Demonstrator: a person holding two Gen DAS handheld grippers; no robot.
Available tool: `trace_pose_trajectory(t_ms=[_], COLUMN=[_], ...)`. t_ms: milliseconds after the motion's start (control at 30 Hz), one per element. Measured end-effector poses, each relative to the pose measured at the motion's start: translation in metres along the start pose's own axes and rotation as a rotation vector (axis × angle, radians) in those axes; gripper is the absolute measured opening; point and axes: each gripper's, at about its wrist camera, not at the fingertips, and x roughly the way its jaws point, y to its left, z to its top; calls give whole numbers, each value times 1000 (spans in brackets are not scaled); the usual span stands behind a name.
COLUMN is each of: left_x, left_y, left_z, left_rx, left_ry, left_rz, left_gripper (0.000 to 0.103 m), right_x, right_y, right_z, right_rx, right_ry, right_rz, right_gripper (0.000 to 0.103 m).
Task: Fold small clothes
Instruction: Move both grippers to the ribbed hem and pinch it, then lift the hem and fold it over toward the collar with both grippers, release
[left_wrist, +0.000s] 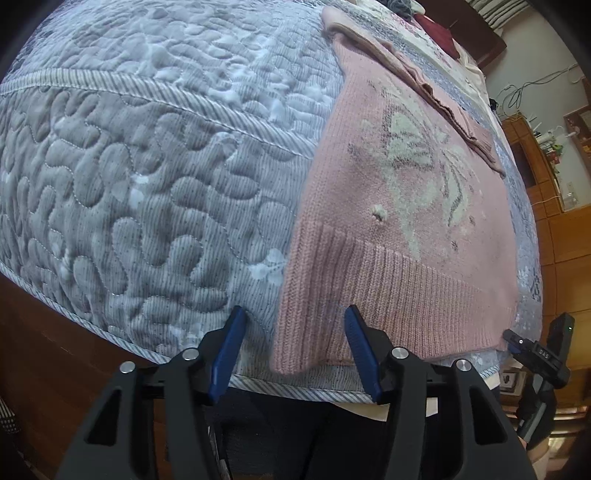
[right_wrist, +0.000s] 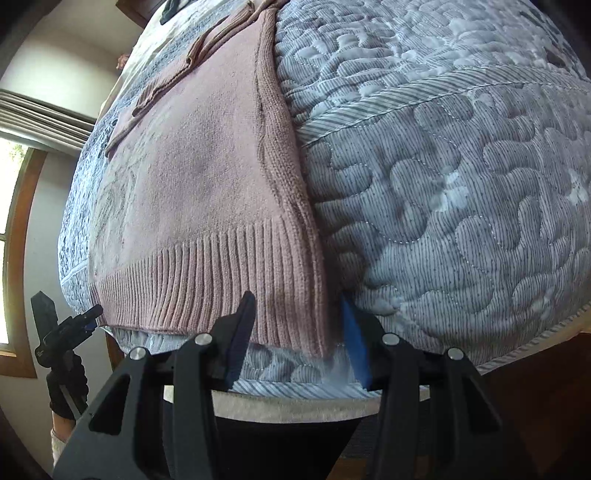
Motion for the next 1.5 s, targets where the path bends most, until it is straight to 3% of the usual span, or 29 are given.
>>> trace_pose_trajectory(t_ms=[167, 433, 567, 700, 867, 1033, 1300, 1500], left_x=[0, -35, -63, -79, -85, -80, -31, -1], left_y=[9, 10, 0, -19, -36, -41, -32, -26], left_z=[-3, 2, 21, 50, 93, 131, 177, 197], left_rx=[-49, -75, -64, -34, -38, -50, -113, -129], left_ry=[10, -60, -124, -172, -224, -251, -203, -168], left_rz=[-84, -220, -296, -323, -319, -267, -206, -173], left_gripper=[12, 8, 8, 8, 8, 8, 8, 9], right_x=[4, -31, -60, -79, -89, -83, -45, -16], right_y=[2, 10, 21, 31, 40, 37, 21, 16], right_z=[-2, 5, 22, 46, 86, 130, 184, 205], right_rx=[-3, -5, -7, 16, 40, 108, 192, 204], right_ry=[21, -26, -85, -124, -150, -150, -93, -58], right_rz=[44, 225, 301, 382, 372, 358, 313, 270], right_gripper=[9, 9, 9, 9, 9, 9, 9, 9])
